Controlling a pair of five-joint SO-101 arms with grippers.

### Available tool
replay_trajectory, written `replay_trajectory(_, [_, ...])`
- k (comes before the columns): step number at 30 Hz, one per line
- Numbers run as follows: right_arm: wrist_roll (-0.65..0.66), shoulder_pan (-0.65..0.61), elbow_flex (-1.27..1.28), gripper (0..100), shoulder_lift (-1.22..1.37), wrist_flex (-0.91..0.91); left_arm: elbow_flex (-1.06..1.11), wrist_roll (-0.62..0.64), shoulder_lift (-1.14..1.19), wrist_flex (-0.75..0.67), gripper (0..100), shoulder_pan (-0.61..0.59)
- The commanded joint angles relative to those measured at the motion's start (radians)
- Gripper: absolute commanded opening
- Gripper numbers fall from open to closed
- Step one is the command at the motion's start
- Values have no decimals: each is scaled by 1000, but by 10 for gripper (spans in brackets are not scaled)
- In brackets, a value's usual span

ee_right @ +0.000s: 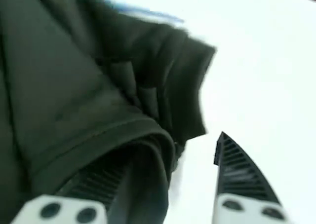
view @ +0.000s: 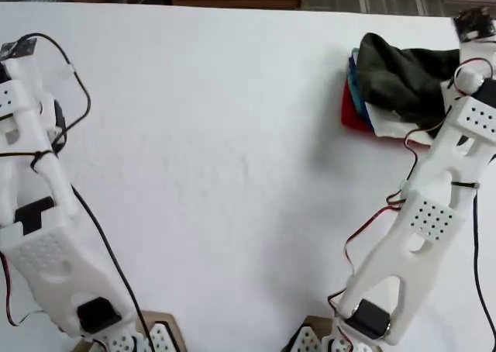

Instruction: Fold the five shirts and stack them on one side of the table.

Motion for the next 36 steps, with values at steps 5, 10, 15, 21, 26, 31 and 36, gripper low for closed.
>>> replay_trajectory(5, [-123, -10, -86, 187, -116, 1, -4, -2, -69, -9, 28, -9])
replay_trajectory(10, [-123, -5, -87, 51, -122, 59, -5, -3, -71, -9, 28, -11])
replay_trajectory(15, [-204, -24, -87, 19, -150, 160, -7, -3, -68, -11, 28, -11])
replay_trajectory(21, [-207, -186, -87, 20, -225, 335, -4, -3, -64, -25, 28, -8])
replay_trajectory(26, [-207, -309, -26, 85, -331, 398, -4, -3, -64, -26, 28, -11])
replay_trajectory(31, [-206, -367, 269, 205, -443, 397, -5, -5, -64, -26, 28, -11])
replay_trajectory(36, [-206, -410, 512, 165, -564, 387, -4, -5, -63, -52, 28, -11])
